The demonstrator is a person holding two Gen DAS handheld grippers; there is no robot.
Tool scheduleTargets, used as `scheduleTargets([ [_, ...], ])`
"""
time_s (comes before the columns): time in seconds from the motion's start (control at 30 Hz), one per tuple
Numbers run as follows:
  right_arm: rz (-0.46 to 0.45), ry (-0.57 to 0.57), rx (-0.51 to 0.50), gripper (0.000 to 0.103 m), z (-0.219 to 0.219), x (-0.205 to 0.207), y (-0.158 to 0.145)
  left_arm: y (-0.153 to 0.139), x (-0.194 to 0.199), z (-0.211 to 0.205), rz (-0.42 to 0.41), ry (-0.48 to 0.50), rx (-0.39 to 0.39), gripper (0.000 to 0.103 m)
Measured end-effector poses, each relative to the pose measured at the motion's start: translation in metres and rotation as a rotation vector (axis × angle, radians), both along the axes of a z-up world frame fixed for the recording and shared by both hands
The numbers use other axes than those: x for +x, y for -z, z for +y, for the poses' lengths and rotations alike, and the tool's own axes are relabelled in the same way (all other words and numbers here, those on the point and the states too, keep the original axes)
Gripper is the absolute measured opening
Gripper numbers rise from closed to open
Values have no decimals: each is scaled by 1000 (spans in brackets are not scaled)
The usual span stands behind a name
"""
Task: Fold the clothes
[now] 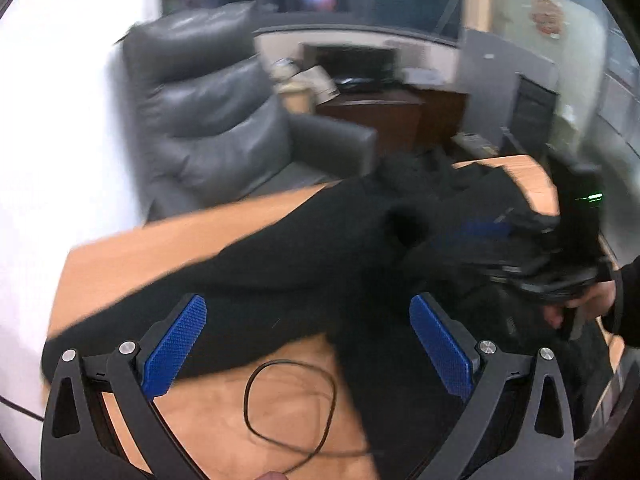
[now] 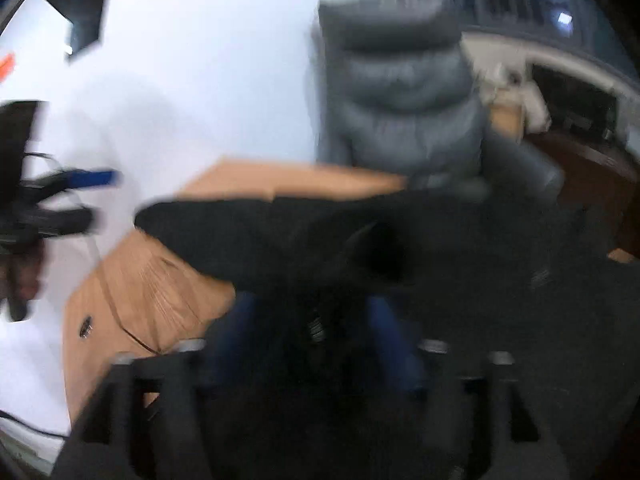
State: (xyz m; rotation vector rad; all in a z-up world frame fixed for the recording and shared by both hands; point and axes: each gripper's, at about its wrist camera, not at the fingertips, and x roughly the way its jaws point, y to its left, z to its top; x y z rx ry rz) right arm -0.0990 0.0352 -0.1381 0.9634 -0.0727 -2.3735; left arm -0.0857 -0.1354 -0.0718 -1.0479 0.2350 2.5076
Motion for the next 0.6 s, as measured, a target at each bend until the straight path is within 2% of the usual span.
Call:
scheduleTargets([
  [0.03,36,24,28,95,19,12,-10,-1,-4,9,6,30,10,103],
  [0.1,99,69,87,97,55,36,-29,-2,-8,35,19,132,49,103],
  [0.13,97,77,136,97,68,41,-28,2,-10,50,18,183,59,103],
  [0.2,73,93,306,96,107,49,-3,16,-17,79,7,267,61,103],
  [0.27,29,85,437,87,135,48,29,41,-26,102,-18,305,32,103],
  [0.3,5,80,505,81,150,47,47,56,-32,110,-37,304,0,103],
  [0.4,-3,96,674,72,186,47,81,104,-55,117,-122,228,-84,103],
  [0.47,29,125,713,64,201,50,80,134,-71,110,-216,160,-105,103],
  [0.5,55,168,715,56,212,52,77,147,-76,106,-262,139,-102,103],
  [0.53,56,199,701,41,221,54,74,157,-77,103,-289,127,-95,103],
  [0.57,43,237,663,35,237,55,73,160,-74,101,-279,127,-82,103],
  [0.6,29,274,625,35,252,56,72,160,-71,100,-256,131,-66,103],
])
